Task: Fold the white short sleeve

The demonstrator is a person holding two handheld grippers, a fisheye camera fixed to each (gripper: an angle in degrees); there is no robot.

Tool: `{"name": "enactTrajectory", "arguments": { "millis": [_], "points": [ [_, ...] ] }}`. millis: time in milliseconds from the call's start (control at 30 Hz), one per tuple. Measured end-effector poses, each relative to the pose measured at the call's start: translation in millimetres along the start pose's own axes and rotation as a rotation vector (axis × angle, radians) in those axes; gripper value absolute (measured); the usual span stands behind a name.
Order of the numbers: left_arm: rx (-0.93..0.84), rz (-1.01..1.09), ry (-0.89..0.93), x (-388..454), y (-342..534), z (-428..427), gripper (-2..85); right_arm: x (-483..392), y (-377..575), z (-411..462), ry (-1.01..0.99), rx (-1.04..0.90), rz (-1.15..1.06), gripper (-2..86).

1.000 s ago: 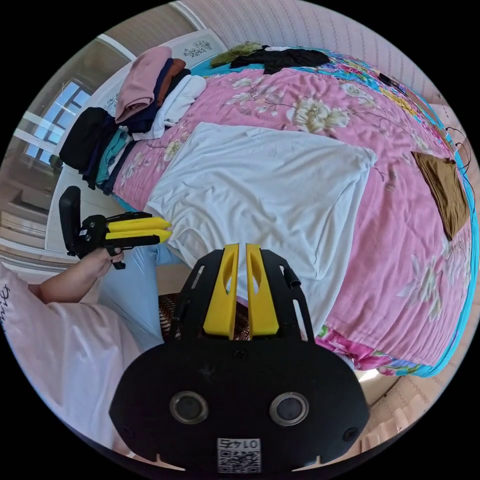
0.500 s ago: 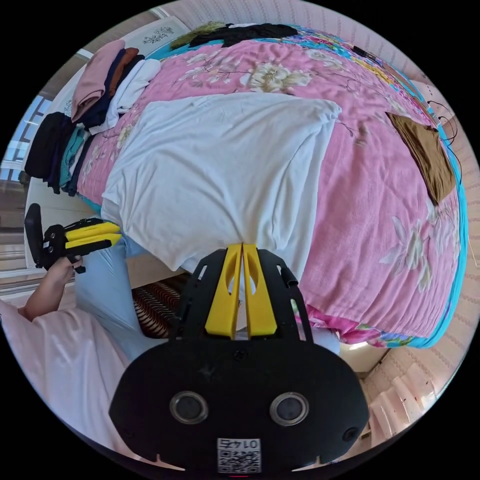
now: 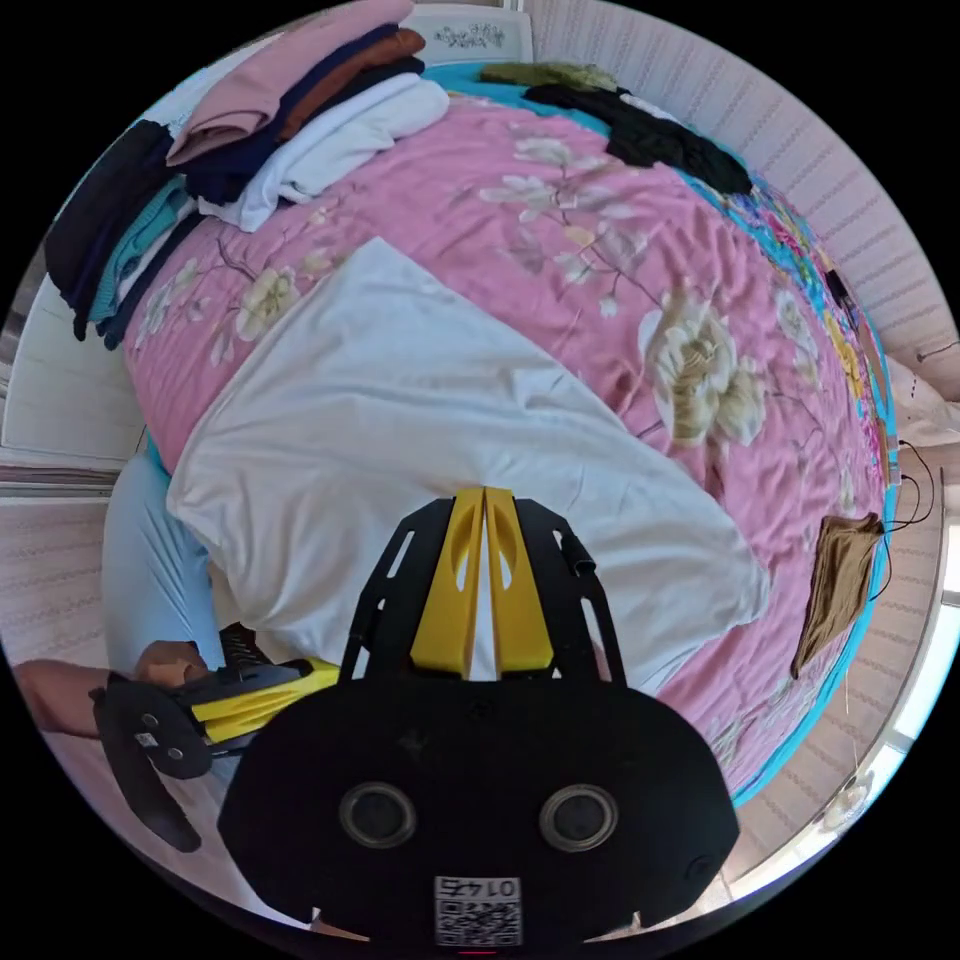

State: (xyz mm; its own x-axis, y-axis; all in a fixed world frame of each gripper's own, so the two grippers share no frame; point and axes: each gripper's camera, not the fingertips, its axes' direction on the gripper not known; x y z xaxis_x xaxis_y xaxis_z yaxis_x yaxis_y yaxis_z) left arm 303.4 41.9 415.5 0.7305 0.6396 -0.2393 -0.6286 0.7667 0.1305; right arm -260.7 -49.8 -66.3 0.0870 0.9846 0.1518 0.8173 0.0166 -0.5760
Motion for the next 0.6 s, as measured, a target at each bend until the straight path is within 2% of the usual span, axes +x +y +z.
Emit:
{"name": "enactTrajectory", "arguments": {
  "millis": [33,100,233,300,400,467,600],
  "points": [
    [0.036,-0.005,-0.003,2.3,6.4,2.5,-1.0,3.6,-4.8,13.9,-0.021,-0.03,0.038,-0.4],
    [0.049,0.019,-0.01,7.4,10.9,3.9,-1.0,9.8,-1.9,13.2,-0.046,0.03,0.092,-0.5],
    [0.064,0.015,0.094,6.2,13.7,-13.7,-1.0,11.4,-11.3,3.3,-0.031,-0.068,-0.019,-0.5],
    [0.113,-0.009,0.114,6.8,18.3,-19.2,-1.0,17.8,-17.0,-11.3,-0.027,-0.023,-0.032,-0.5],
    [0.012,-0.022,0.069,11.8,17.0,8.0,-1.0,37.3,-34.8,-20.3,-0.014,0.037,0.051,-0.4],
    [0.036,-0.032,0.084,12.8,21.3,18.9,-1.0,47.7,-48.5,8.9,0.007,-0.091,0.053,-0.4],
    [0.077,0.002,0.126,13.2,27.7,8.8,-0.9,64.1,-41.8,4.4,-0.031,-0.063,0.088,-0.4]
  ]
}}
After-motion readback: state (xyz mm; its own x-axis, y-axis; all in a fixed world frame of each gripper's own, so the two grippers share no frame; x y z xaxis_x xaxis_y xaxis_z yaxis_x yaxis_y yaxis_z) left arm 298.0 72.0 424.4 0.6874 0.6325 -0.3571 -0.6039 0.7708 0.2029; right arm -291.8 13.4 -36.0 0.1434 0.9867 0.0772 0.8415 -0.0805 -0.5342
